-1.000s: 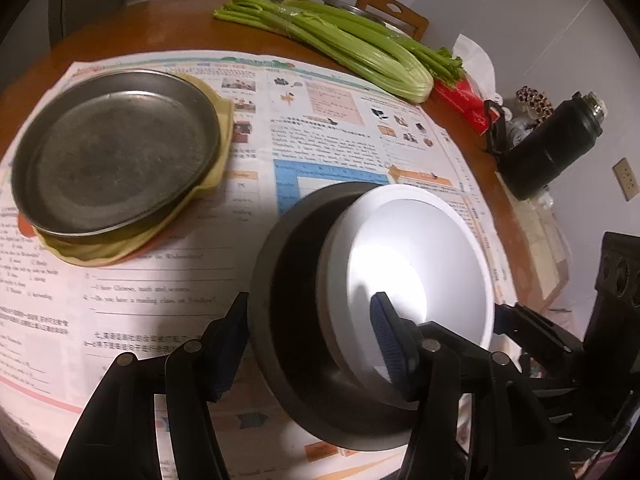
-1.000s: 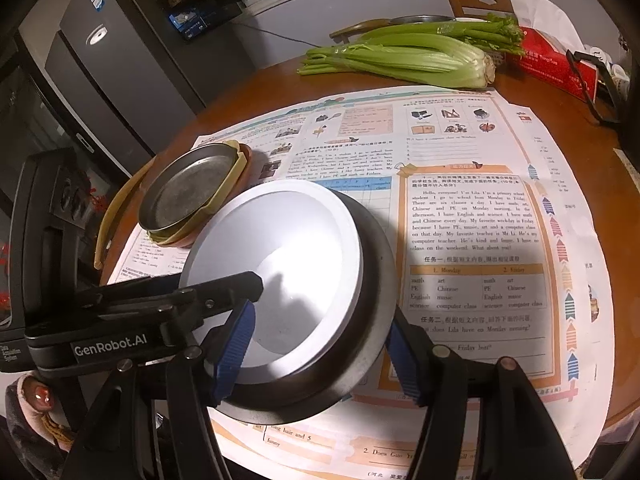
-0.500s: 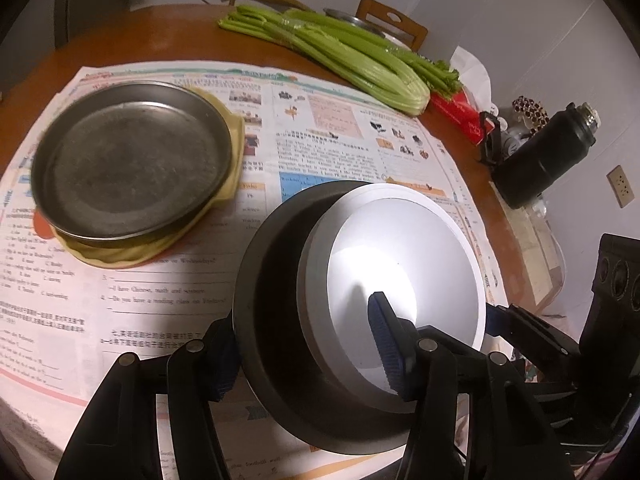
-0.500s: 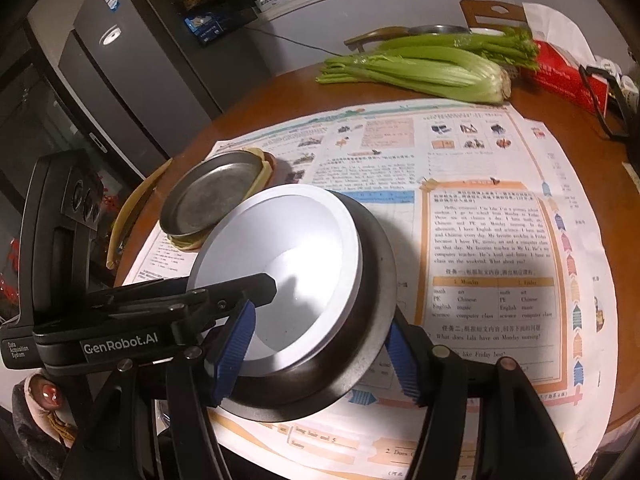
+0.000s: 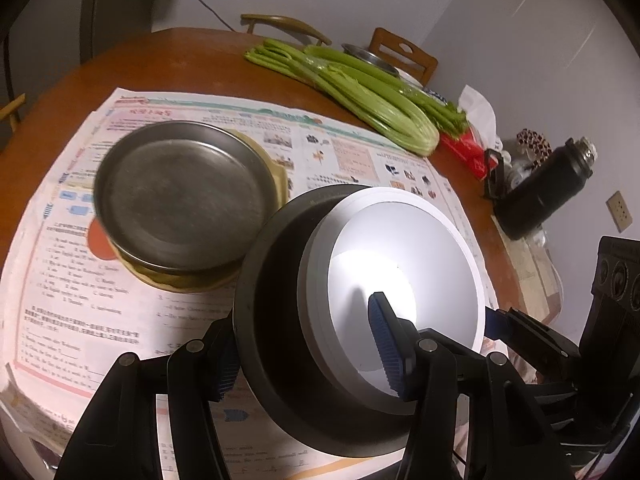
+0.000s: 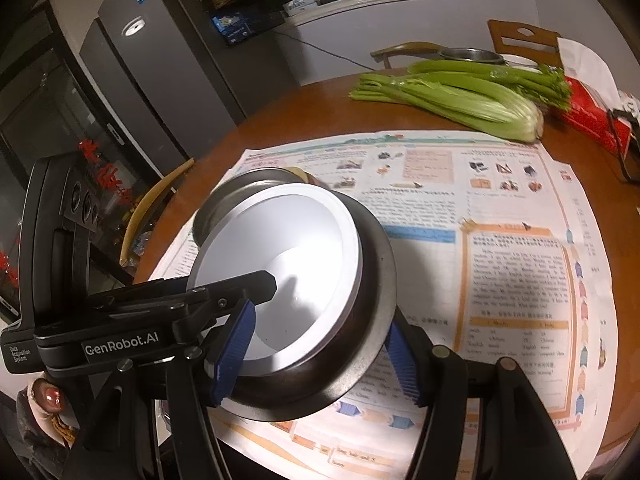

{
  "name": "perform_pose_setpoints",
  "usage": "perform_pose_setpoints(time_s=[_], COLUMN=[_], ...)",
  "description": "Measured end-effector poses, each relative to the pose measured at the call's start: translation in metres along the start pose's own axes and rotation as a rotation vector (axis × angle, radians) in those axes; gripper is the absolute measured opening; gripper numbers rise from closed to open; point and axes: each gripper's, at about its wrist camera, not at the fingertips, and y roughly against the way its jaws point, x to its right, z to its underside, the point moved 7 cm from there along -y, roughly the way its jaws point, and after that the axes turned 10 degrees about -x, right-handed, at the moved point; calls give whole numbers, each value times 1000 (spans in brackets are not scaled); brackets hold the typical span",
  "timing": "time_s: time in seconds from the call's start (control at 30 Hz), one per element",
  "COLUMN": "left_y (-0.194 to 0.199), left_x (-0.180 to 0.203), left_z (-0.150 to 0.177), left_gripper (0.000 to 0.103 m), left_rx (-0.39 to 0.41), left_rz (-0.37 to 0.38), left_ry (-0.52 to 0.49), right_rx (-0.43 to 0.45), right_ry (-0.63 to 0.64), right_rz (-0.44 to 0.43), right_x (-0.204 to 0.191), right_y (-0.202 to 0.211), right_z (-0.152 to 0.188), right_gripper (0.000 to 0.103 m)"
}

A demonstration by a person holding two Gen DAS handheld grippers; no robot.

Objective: Organize plates and bowls
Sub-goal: 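Carry the steel bowl with nested cups over the grey plate stack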

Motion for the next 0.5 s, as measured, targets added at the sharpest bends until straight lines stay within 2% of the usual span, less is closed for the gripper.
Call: perform_pose_setpoints(time_s=[0.5], left_y=[24], left_x=[-22], left_z=[-18], left_gripper=[59], left_rx=[53], left_rz=[-11], left_ry=[25], right_rx=[15], right_ry=[58], right_rz=[-9], right_x=[-25], right_y=[-5], right_z=[-28], right_gripper=[64])
